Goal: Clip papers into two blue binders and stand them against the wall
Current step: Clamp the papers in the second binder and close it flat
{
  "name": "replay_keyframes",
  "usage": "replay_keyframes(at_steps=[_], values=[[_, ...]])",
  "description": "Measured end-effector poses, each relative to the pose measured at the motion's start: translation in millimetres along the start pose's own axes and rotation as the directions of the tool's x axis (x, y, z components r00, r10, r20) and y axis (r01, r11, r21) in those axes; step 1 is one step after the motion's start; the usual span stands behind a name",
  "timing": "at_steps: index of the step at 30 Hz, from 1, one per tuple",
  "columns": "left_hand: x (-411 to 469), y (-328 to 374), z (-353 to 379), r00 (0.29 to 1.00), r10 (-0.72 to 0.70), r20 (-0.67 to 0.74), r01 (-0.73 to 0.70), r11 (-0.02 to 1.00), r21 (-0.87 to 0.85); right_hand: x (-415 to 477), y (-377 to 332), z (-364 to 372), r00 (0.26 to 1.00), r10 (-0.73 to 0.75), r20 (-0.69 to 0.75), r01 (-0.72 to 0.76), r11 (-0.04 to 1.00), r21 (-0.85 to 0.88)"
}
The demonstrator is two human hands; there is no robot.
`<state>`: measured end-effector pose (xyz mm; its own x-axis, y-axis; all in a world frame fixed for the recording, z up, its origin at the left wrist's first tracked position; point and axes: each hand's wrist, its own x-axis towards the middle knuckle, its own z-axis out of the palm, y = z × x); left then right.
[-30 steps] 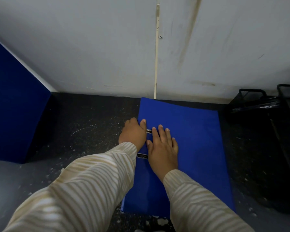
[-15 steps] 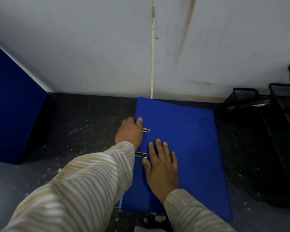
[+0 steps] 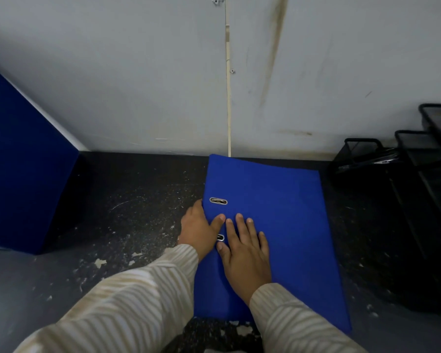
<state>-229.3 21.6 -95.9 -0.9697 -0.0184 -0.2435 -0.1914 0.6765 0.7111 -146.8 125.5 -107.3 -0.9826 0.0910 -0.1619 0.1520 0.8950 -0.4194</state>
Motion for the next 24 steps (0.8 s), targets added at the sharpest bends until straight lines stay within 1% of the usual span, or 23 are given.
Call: replay_keyframes(at_steps=[4, 7, 11, 13, 17, 19, 22, 24], values=[[1, 6, 1, 1.000, -0.028, -0.011, 0.028, 0.998, 0.048, 0, 1, -4, 1.000, -0.006, 0.017, 0.006, 1.000, 0.014], [-3, 4, 0, 1.000, 0.006, -0.014, -0.005, 0.999, 0.054, -1, 7, -8, 0.999, -0.035, 0.041, 0.034, 0.999, 0.014], [-5, -4, -4, 0.999, 0.043, 0.029, -0.043, 0.999, -0.025, -2, 11, -10, 0.997, -0.055, 0.052, 0.055, 0.998, 0.007], [-4, -5, -4, 0.999, 0.025, 0.048, -0.022, 0.998, -0.052, -2, 11, -10, 0.997, -0.058, 0.050, 0.057, 0.998, 0.007], [1, 0, -2, 0.998, -0.062, 0.032, 0.064, 0.996, -0.062, -2, 11, -9, 0.997, -0.056, 0.049, 0.056, 0.998, 0.005], [2, 2, -1, 0.998, -0.061, 0.027, 0.062, 0.996, -0.059, -2, 12, -8, 0.997, -0.057, 0.045, 0.057, 0.998, 0.004], [-1, 1, -1, 1.000, -0.025, 0.005, 0.025, 1.000, 0.004, -2, 13, -8, 0.997, -0.060, 0.041, 0.060, 0.998, -0.005], [-2, 2, -2, 0.999, -0.044, -0.002, 0.044, 0.999, 0.003, -1, 14, -8, 0.997, -0.063, 0.041, 0.063, 0.998, -0.010]])
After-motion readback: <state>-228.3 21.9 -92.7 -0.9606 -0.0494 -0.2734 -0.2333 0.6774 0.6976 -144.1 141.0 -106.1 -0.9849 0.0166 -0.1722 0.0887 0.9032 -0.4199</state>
